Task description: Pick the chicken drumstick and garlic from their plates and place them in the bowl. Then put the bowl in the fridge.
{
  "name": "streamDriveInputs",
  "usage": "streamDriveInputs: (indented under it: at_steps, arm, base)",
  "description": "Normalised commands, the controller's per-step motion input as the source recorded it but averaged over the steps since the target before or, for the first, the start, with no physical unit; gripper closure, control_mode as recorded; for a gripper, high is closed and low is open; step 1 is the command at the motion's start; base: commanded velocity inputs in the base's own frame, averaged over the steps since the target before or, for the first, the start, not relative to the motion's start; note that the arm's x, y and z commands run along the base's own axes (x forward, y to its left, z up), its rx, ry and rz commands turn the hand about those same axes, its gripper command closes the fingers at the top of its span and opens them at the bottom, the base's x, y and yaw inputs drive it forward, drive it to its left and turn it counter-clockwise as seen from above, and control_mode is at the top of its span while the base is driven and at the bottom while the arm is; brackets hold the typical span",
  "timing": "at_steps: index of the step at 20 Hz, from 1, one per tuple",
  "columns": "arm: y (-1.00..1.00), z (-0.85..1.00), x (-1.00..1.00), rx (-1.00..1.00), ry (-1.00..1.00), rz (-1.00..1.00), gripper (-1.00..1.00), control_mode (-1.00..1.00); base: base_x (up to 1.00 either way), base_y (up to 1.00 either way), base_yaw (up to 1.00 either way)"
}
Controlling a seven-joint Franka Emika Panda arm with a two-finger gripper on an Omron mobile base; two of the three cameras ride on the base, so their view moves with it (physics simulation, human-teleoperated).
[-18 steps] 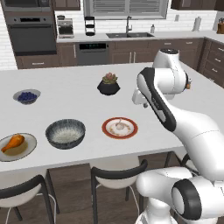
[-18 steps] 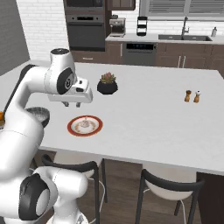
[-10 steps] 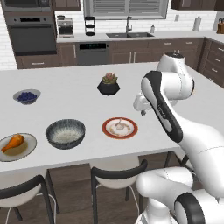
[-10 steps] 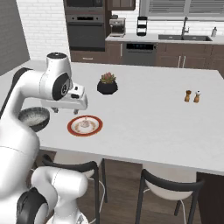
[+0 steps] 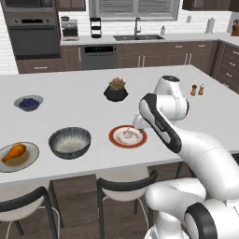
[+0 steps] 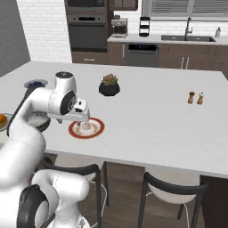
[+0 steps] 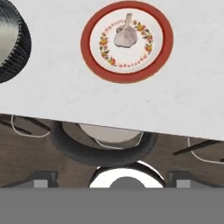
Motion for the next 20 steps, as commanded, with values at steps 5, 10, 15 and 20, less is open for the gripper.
streamDriveInputs:
  at_steps: [5,10,15,20]
  arm:
    - [0.16,-0.35,0.90,-0.03,0.14,0.00,-1.00,-1.00]
    - [0.07,-0.40,0.75,-0.03,0.09,0.00,-1.00,-1.00]
    - [0.00,-0.53,0.56,-0.01,0.00,0.00,-1.00,-1.00]
    - [0.02,-0.32,0.37,0.00,0.01,0.00,-1.00,-1.00]
  base:
    - [0.00,0.00,0.00]
    - [0.00,0.00,0.00]
    - [0.00,0.00,0.00]
    - [0.00,0.00,0.00]
